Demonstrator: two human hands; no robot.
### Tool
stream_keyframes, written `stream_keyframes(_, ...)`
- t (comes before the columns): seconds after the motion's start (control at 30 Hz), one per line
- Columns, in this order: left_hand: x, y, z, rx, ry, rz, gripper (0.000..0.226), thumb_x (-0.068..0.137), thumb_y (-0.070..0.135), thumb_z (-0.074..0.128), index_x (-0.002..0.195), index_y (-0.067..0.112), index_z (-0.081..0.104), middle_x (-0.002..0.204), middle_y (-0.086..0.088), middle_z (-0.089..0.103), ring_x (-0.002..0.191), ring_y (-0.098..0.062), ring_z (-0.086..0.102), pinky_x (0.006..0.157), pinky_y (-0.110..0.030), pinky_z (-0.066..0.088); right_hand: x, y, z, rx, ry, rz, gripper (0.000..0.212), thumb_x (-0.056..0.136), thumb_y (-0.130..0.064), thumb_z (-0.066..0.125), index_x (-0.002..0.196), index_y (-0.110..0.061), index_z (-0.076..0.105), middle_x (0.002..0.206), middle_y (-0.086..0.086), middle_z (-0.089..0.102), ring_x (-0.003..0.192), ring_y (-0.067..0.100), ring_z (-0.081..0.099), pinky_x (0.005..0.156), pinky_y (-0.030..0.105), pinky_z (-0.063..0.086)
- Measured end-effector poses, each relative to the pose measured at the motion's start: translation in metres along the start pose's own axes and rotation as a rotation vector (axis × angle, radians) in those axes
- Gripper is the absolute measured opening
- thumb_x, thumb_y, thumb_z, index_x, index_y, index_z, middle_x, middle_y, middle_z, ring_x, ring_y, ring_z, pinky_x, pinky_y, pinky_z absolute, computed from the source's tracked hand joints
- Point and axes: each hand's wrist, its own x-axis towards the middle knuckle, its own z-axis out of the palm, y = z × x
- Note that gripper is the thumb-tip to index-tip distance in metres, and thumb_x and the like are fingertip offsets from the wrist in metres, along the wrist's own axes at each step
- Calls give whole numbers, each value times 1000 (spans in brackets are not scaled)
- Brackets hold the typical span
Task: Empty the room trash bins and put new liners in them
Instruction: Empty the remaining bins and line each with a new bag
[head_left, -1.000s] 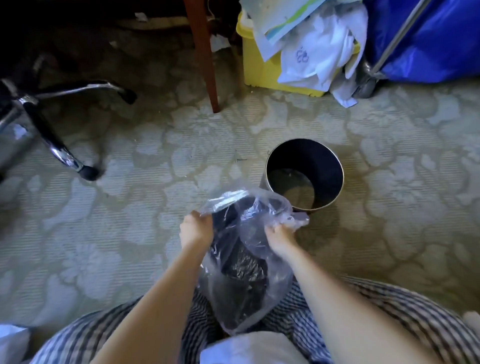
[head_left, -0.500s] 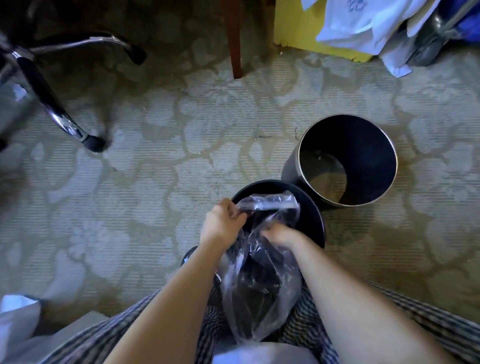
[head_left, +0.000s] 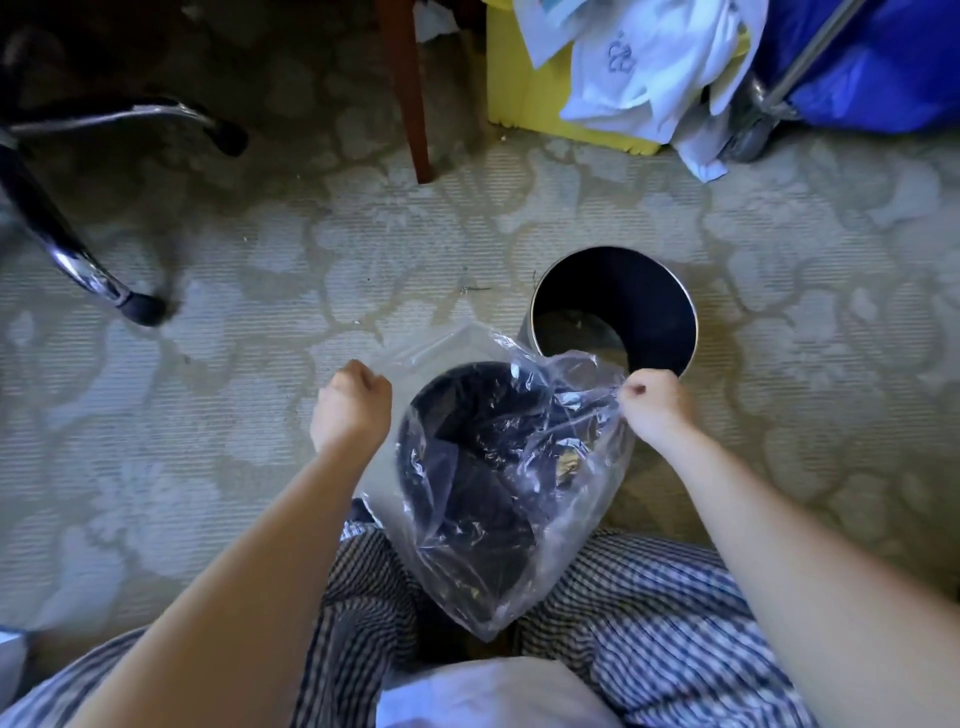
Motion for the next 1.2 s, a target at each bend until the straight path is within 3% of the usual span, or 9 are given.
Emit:
stream_keyframes(0.17,-25,-9,8,419,-466,-71,72,82,60,59,126,5,44,114,-13,59,105,-30,57,77,-34,44,-31,-27,12,227,-409,184,16,98,-7,41,100,-6,57,85,16,66,50,16,57,45,24,45)
stream_keyframes(0.33,-28,-24,19,275,-797,-190,30,90,13,56,61,6,58,44,-1,57,32,-6,49,38,-17,38,-54,-26,45,350,-747,395,36,101,-7,31,137,-9,33,109,19,58,73,28,69,66,34,58)
stream_keyframes(0.47,-21,-22,33,-285,-597,-407,23,93,-1,47,71,3,52,67,-15,64,51,-22,60,49,-29,51,-55,-14,78,388,-607,333,21,102,-15,30,115,-16,47,117,12,57,110,29,60,94,40,50)
stream_keyframes(0.6,-11,-13,49,-511,-442,-350,19,96,2,41,84,5,55,75,-10,62,59,-26,59,54,-35,51,-42,-15,96,288,-490,136,21,100,-16,37,87,-14,54,91,9,58,70,14,52,68,26,42)
stream_keyframes(0.73,-5,-9,62,-475,-343,-182,30,99,10,37,120,8,59,92,-11,66,72,-22,58,58,-27,46,-28,-26,106,278,-375,30,17,101,-19,35,90,-17,47,90,5,51,76,17,48,65,26,35)
stream_keyframes(0.8,-9,-9,65,-414,-371,-171,29,99,15,39,118,7,59,93,-12,62,78,-24,55,72,-31,44,-25,-28,111,230,-418,32,17,101,-19,34,92,-17,48,97,9,53,87,22,50,74,27,36)
stream_keyframes(0.97,-15,-19,62,-438,-589,-443,34,103,29,33,96,6,57,84,-9,62,74,-26,61,58,-30,45,-26,-17,115,85,-527,55,26,98,-17,39,92,-10,64,109,16,64,103,32,61,79,27,43)
stream_keyframes(1.1,-9,-28,44,-422,-337,-408,38,102,28,38,89,4,64,64,-7,62,50,-18,55,45,-25,44,-26,-16,104,317,-309,100,25,96,-16,40,81,-17,60,88,13,71,64,23,67,66,35,57)
stream_keyframes(1.2,-2,-37,30,-341,-116,-349,29,99,21,45,89,6,68,70,-11,61,56,-24,51,64,-35,53,-22,-7,85,330,-105,175,26,94,-22,41,93,-15,66,89,14,71,79,31,67,76,43,56)
